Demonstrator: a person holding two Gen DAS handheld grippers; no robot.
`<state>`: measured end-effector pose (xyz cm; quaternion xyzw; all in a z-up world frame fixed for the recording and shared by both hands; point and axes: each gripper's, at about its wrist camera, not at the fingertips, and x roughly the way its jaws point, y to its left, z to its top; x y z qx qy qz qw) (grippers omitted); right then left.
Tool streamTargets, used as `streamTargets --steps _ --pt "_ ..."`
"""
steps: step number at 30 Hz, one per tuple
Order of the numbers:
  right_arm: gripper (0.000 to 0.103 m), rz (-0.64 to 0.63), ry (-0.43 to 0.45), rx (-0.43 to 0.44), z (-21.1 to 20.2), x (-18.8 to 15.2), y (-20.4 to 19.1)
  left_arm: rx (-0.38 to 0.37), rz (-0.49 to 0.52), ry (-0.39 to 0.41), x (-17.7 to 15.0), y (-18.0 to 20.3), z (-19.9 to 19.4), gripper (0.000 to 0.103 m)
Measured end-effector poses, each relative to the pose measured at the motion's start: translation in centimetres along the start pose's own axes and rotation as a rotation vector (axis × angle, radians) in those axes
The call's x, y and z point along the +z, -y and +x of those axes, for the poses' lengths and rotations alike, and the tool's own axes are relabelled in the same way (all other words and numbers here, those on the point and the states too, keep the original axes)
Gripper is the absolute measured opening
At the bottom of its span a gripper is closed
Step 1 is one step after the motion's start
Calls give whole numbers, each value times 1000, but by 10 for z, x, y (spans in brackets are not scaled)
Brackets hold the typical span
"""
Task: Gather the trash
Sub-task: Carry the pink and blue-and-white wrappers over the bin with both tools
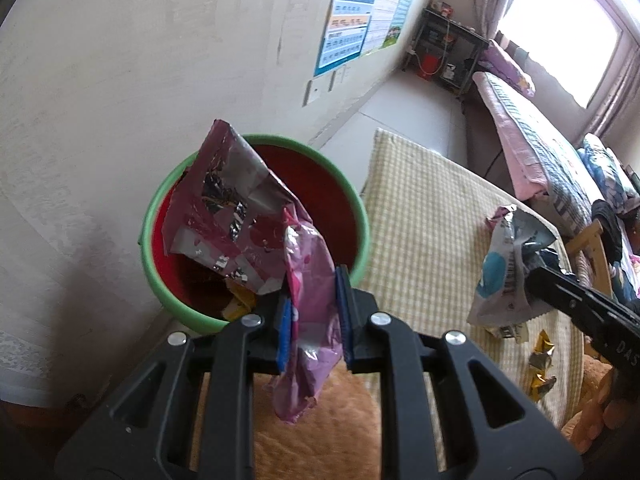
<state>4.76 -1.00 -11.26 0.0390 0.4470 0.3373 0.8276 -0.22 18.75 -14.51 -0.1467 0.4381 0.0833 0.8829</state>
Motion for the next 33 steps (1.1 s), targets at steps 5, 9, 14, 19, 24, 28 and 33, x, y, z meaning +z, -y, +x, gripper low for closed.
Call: streamTargets --steps 5,9,14,19,24,28,33 --pt "11 -23 -15 18 16 10 -10 10 -12 -1 6 -12 3 18" --pt "11 -33 -20 33 30 21 -14 -3 -33 -11 13 -22 10 18" --pt "11 -28 -21 59 42 34 -20 20 -27 -8 22 -30 16 18" --pt "11 -64 -32 77 54 46 -32 41 -25 -10 27 -42 24 18" --pt "11 -94 -59 83 70 53 -43 39 -35 -31 30 -57 35 18" --pt "11 -90 -93 82 85 50 -44 52 -21 -34 35 -60 41 18" --pt "11 -89 -108 72 95 47 -44 46 -20 -49 38 -63 50 18"
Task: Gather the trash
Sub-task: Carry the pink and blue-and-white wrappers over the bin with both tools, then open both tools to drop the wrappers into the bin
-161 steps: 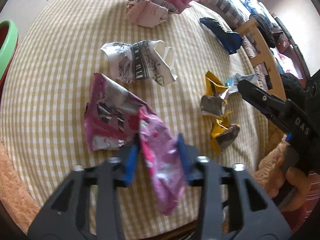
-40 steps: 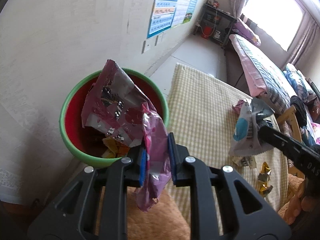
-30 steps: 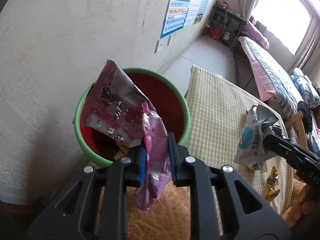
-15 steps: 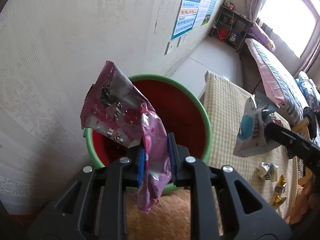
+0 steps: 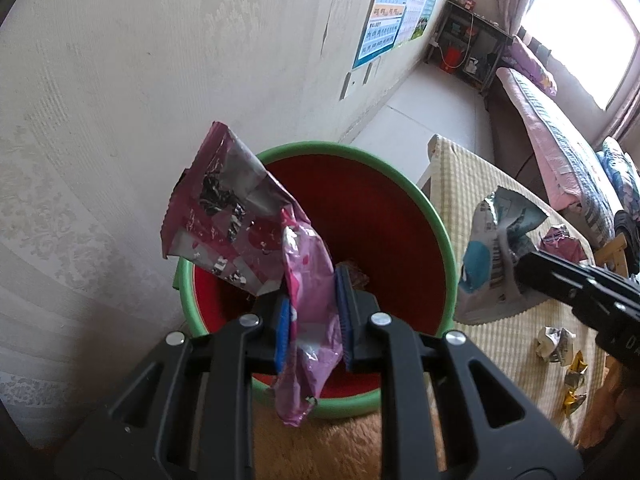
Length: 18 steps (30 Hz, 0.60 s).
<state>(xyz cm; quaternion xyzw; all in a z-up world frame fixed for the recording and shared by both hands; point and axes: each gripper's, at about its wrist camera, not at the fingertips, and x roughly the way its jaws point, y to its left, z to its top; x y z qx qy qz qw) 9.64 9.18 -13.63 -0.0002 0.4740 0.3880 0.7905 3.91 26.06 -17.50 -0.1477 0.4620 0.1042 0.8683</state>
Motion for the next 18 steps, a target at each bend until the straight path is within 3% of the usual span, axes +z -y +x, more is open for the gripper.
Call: streamTargets --steps 13,14,15,16,17,18 --pt "13 -50 -9 -24 17 14 -5 9 22 -35 6 -1 22 20" --pt "16 -50 -13 -20 19 14 -6 15 25 -37 7 -1 23 29" --pt "19 -49 -15 -17 21 15 -5 23 26 -39 8 0 24 48" --pt "30 -47 -14 -19 22 15 -6 29 26 -38 8 -1 25 58" --pt "37 -47 -7 -22 21 15 -6 33 25 -31 8 -1 25 61" --pt "38 -49 -1 -24 21 15 -6 34 24 -27 8 -2 24 61"
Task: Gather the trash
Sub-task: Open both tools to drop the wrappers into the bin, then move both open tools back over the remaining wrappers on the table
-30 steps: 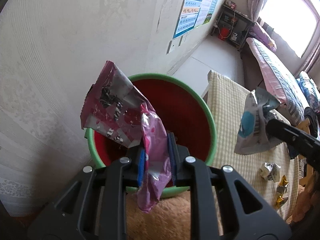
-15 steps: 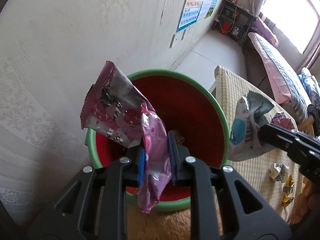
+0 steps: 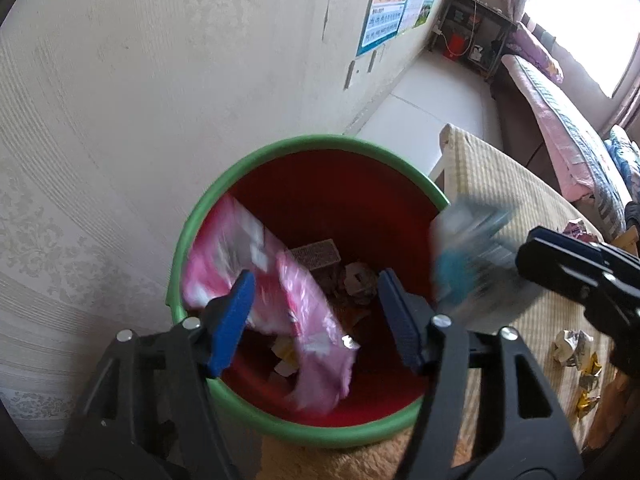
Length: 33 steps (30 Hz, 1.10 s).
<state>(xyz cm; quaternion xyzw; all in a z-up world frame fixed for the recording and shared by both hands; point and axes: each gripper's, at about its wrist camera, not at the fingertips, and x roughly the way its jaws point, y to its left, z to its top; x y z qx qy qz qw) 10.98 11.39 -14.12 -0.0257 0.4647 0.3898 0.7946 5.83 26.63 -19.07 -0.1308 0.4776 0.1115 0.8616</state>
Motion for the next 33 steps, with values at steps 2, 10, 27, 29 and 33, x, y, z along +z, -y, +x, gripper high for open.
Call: streamTargets --steps 2,10,27,29,33 --pt "38 -7 5 -7 -2 -1 0 4 -5 0 -1 0 -2 61" --pt "39 21 56 -45 -43 -20 14 -4 -17 27 -9 8 -26 61" --pt "59 168 133 -193 -151 -124 65 -128 58 114 -34 109 -92 61" --pt "60 194 127 -213 -159 -139 74 -149 76 111 -40 122 -95 61" --pt "60 267 109 -304 -180 -177 98 -202 143 57 -62 149 -87 65"
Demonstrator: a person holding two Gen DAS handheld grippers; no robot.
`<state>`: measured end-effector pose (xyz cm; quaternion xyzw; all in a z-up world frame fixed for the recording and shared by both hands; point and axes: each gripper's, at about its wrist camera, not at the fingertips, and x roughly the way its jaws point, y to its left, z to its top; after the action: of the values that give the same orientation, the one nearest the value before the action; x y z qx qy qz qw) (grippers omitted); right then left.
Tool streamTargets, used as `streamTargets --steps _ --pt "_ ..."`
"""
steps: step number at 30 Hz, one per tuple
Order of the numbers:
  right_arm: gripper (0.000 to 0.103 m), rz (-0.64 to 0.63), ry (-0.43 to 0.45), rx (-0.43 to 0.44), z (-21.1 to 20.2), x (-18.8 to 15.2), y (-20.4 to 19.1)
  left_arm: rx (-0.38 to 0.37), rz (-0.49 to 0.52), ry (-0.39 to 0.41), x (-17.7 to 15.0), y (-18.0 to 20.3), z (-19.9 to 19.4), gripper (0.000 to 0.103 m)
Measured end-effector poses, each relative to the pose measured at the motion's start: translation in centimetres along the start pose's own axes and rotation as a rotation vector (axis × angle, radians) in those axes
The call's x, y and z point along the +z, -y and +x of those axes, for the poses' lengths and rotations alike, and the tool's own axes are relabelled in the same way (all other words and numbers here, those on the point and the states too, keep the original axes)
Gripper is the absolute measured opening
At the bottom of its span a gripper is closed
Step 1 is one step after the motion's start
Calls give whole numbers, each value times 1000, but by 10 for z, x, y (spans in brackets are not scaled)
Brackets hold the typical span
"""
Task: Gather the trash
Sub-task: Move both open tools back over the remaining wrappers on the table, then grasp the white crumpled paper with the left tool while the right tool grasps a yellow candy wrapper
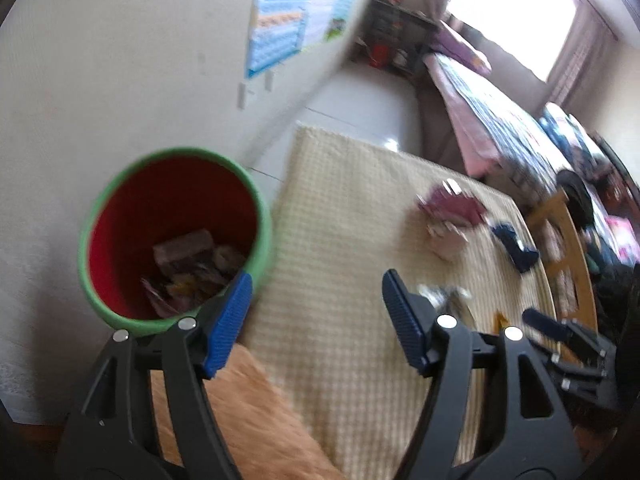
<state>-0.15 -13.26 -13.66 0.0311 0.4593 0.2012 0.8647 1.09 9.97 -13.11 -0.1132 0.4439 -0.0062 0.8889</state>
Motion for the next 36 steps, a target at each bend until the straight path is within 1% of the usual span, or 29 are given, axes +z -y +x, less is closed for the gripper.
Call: streamTargets --steps 2,4,8,11,14,16,19,22,23,24,26,27,29,32,36 --pt "60 41 -10 -55 -10 -16 23 -16 35 -46 -11 14 10 65" --pt "60 85 -34 -89 -15 -27 43 -37 61 -87 -22 27 19 65" --pt "60 168 -65 -119 -21 -48 76 -75 94 -139 -40 52 32 65" --pt "60 251 -99 -97 -12 -57 98 -99 103 -184 -50 68 43 65" --pt "61 293 -116 -68 -2 -54 109 -100 150 -207 -57 84 49 65" --pt "61 288 -147 -49 8 -50 112 -99 169 -214 -58 91 51 65" --pt "61 249 -156 -31 17 -45 108 -105 171 -220 -56 99 57 65" --pt "60 241 -191 -30 29 -53 107 -104 185 -229 -51 106 68 65" --pt "55 247 -192 -17 31 -57 108 -105 199 -232 -49 110 73 65" --pt "48 252 -190 -10 33 -60 110 -109 220 -239 -47 115 77 65" --pt "23 281 -180 10 33 -63 117 -121 261 -254 -44 124 86 65" --pt "12 301 -167 25 30 -64 121 -129 280 -253 -42 128 89 65" --pt "11 353 -123 52 23 -64 131 -142 315 -253 -37 135 97 65" --pt "12 405 -82 59 15 -67 142 -147 381 -283 -31 145 113 74" --pt "14 408 -69 63 13 -66 143 -130 430 -317 -24 151 134 74"
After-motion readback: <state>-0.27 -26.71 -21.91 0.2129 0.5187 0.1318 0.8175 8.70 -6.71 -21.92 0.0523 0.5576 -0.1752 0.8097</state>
